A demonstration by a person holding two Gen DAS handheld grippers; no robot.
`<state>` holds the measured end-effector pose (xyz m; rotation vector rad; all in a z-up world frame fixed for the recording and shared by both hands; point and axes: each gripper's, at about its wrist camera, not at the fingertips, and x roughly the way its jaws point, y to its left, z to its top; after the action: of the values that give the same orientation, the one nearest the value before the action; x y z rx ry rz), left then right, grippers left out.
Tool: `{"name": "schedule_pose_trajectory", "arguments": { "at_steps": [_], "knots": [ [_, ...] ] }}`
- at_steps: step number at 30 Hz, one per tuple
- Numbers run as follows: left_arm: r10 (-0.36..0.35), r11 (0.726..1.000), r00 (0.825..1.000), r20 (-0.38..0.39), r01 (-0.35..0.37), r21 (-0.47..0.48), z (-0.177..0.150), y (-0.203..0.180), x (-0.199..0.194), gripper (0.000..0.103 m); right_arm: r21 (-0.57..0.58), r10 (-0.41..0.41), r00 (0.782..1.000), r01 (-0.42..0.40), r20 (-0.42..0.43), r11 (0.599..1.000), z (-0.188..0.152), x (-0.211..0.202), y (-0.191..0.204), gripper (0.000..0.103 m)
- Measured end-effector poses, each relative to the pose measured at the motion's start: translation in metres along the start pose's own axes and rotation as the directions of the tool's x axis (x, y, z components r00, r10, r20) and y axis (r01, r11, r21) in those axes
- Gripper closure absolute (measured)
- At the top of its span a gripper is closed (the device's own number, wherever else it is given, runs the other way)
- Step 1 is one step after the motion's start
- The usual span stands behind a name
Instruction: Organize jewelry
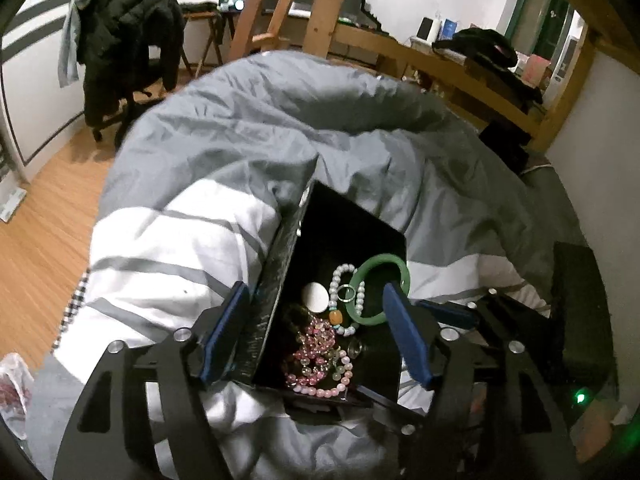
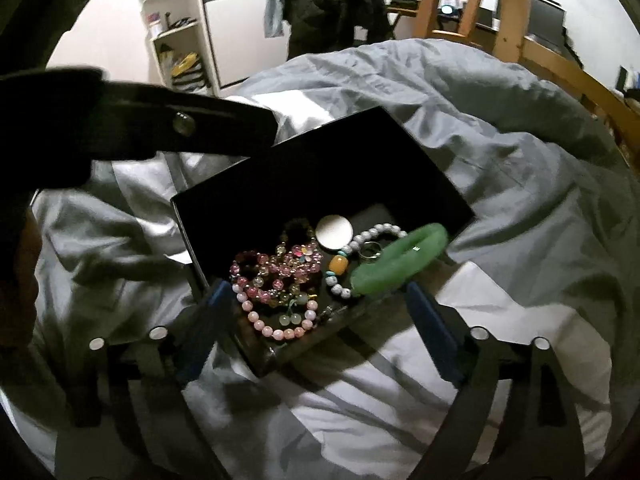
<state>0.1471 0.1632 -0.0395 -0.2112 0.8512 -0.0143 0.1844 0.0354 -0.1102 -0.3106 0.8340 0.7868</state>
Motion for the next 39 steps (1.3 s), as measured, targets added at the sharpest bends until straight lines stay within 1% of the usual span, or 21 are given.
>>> {"name": "schedule_pose_trajectory", "arguments": {
  "at_steps": [1, 4, 5, 7, 8, 10, 12, 17, 20, 23, 29, 39],
  "knots": [
    [0.015, 1.0, 1.0, 0.013, -0.015, 0.003, 0.001, 0.0, -0.004, 0.014, 0.015, -0.006, 1.0, 0.006, 0.007, 1.0, -0.001, -0.005, -0.001, 0.011],
    [0.057, 0.998, 0.997, 0.058, -0.059, 0.026, 0.005, -0.004, -0.025, 0.006, 0.066, -0.019, 1.0, 0.018, 0.01, 0.998, -0.001, -0.02, -0.003, 0.006],
    [0.067, 0.997, 0.995, 0.067, -0.07, 0.041, 0.006, -0.005, -0.032, 0.006, 0.08, -0.02, 1.0, 0.019, 0.01, 0.997, -0.001, -0.025, -0.003, 0.004],
    [0.111, 0.99, 0.989, 0.094, -0.119, 0.08, 0.007, -0.009, -0.049, 0.006, 0.135, -0.025, 1.0, 0.025, -0.001, 0.991, -0.001, -0.038, -0.004, 0.004],
    [0.122, 0.987, 0.987, 0.1, -0.132, 0.096, 0.007, -0.011, -0.056, 0.006, 0.166, -0.011, 1.0, 0.012, -0.007, 0.986, 0.0, -0.046, -0.005, 0.004],
    [0.122, 0.986, 0.989, 0.084, -0.131, 0.104, 0.008, -0.01, -0.07, 0.006, 0.186, 0.005, 1.0, -0.006, 0.007, 0.982, 0.0, -0.062, -0.002, 0.004],
    [0.107, 0.987, 0.992, 0.071, -0.114, 0.11, 0.008, -0.009, -0.083, 0.006, 0.181, -0.021, 1.0, 0.019, 0.008, 0.983, 0.0, -0.078, 0.004, 0.004],
    [0.14, 0.975, 0.988, 0.06, -0.148, 0.166, -0.001, -0.018, -0.113, 0.006, 0.195, -0.052, 0.998, 0.047, 0.02, 0.98, 0.0, -0.114, 0.016, 0.004],
    [0.141, 0.973, 0.989, 0.046, -0.147, 0.179, -0.007, -0.02, -0.124, 0.006, 0.202, -0.058, 0.998, 0.052, 0.023, 0.978, -0.002, -0.132, 0.021, 0.004],
    [0.151, 0.968, 0.988, 0.033, -0.155, 0.195, -0.016, -0.021, -0.136, 0.006, 0.203, -0.082, 0.996, 0.076, 0.02, 0.976, -0.006, -0.143, 0.026, 0.004],
    [0.153, 0.967, 0.988, 0.009, -0.151, 0.206, -0.035, -0.023, -0.142, 0.006, 0.206, -0.088, 0.996, 0.084, 0.011, 0.975, -0.015, -0.155, 0.035, 0.004],
    [0.169, 0.966, 0.985, -0.029, -0.16, 0.202, -0.056, -0.022, -0.127, 0.006, 0.215, -0.094, 0.996, 0.092, -0.004, 0.972, -0.031, -0.159, 0.039, 0.004]
  ]
}}
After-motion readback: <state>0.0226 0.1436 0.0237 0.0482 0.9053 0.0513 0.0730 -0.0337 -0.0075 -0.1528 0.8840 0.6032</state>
